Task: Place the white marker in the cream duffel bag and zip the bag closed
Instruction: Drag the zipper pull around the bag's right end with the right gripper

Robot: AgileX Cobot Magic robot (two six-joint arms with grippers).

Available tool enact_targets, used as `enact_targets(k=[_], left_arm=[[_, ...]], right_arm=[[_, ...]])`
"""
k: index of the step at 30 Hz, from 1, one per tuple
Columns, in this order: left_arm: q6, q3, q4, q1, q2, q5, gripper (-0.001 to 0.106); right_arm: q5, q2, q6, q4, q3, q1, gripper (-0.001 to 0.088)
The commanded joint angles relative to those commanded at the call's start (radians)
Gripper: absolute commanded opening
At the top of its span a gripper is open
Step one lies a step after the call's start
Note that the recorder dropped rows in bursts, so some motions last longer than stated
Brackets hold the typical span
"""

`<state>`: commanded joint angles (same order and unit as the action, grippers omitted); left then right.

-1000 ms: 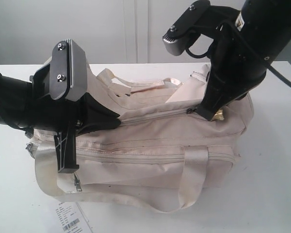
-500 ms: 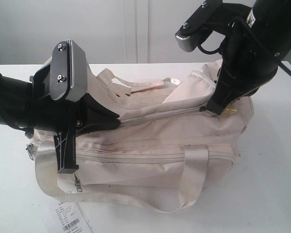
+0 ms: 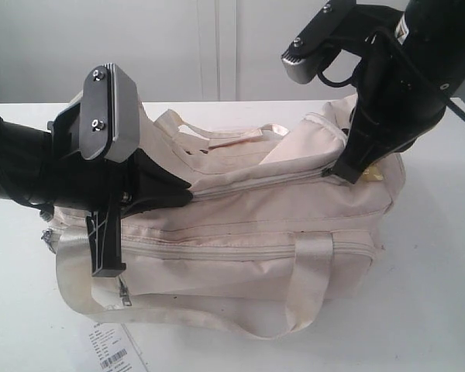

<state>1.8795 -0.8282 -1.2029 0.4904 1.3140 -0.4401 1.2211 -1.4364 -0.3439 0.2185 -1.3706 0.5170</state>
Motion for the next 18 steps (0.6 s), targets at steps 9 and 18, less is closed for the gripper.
enact_targets(k=[9,18], left_arm=[[0.0,0.0,0.0,0.0,0.0,0.0,0.0],[0.0,0.0,0.001,0.0,0.0,-0.005,0.0]], right_arm=[[0.0,0.0,-0.014,-0.002,0.0,-0.025,0.0],[0.0,0.0,-0.019,-0.019,0.0,-0.042,0.0]])
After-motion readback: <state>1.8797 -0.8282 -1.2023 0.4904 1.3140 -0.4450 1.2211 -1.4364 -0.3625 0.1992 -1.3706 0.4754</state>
